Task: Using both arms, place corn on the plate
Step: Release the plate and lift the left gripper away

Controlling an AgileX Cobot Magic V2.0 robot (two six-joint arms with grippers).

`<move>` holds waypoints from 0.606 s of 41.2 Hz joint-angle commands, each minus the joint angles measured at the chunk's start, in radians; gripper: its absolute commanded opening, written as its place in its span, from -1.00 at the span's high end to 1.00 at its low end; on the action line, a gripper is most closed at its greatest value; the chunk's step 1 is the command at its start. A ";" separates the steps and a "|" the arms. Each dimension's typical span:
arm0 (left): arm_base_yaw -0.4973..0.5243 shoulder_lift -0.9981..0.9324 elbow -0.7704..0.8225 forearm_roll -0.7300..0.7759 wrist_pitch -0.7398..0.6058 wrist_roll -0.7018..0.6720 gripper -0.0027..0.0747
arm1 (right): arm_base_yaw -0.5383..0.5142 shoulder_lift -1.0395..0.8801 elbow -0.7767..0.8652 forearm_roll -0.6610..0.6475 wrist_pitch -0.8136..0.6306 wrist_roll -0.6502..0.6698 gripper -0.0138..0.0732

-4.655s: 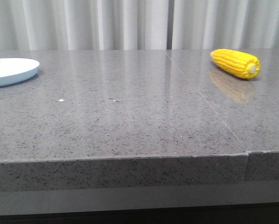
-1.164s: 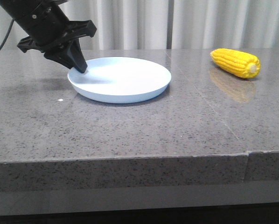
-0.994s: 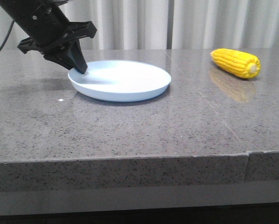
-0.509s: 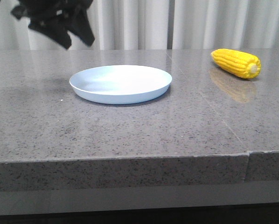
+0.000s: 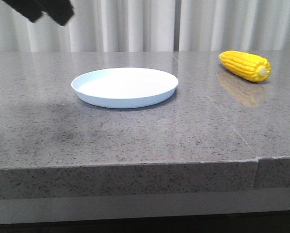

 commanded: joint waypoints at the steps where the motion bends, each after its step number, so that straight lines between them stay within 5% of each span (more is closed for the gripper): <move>1: -0.009 -0.131 0.050 0.006 -0.070 -0.016 -0.16 | -0.008 0.008 -0.024 -0.008 -0.065 -0.009 -0.49; 11: -0.009 -0.329 0.168 0.006 -0.082 -0.016 -0.16 | -0.008 0.008 -0.024 -0.008 -0.065 -0.009 -0.49; 25: -0.009 -0.350 0.181 0.006 -0.080 -0.016 -0.16 | -0.008 0.008 -0.024 -0.008 -0.065 -0.009 -0.49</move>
